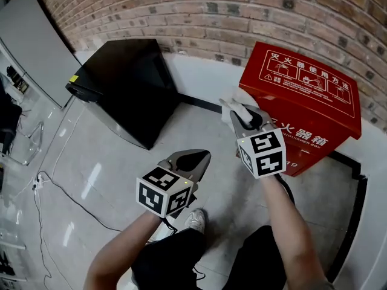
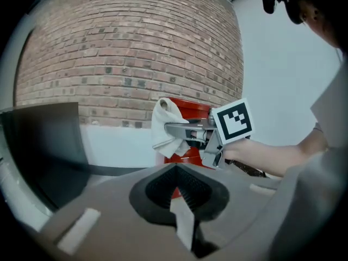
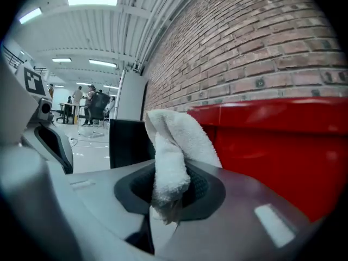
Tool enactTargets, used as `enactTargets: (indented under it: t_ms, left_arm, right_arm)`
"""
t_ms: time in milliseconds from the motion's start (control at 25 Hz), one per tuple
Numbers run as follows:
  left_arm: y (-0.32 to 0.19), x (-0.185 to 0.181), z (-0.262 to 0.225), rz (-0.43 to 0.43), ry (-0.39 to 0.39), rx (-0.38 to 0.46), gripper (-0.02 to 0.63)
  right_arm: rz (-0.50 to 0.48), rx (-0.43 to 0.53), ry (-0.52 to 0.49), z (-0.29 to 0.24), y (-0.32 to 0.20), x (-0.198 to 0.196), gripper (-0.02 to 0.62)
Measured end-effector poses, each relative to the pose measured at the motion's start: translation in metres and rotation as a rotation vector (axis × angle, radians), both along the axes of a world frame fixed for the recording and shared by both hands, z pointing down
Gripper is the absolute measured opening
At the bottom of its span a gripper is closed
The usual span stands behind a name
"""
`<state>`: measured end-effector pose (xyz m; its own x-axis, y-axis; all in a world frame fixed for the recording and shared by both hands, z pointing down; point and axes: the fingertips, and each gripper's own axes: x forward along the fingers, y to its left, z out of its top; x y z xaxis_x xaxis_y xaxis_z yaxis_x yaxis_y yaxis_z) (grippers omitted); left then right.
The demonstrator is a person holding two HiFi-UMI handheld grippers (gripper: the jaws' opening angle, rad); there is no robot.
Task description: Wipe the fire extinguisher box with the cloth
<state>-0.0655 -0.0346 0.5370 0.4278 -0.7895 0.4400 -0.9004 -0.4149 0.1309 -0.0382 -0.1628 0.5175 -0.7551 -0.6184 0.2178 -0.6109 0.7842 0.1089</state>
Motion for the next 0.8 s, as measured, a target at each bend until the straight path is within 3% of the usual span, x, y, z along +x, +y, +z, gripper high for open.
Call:
enactTargets:
  t_ms: [240, 480, 640, 800]
  left_arm:
    - [-0.005, 0.025, 0.007, 0.048, -0.017, -0.005, 0.0]
    - [-0.026, 0.088, 0.023, 0.177, -0.008, -0.012, 0.0]
    - [-0.038, 0.125, 0.041, 0.28, -0.064, -0.016, 0.0]
    - [-0.048, 0.154, 0.058, 0.311, -0.055, -0.008, 0.0]
  right_arm:
    - [0.082, 0.006, 0.059, 0.034, 0.004, 0.063, 0.095]
    - [0.189, 0.036, 0.084, 0.043, 0.009, 0.164, 0.095]
    - [0.279, 0.041, 0.102, 0.048, 0.01, 0.235, 0.095]
    - [0.391, -0.007, 0.143, 0.079, 0.011, 0.306, 0.095]
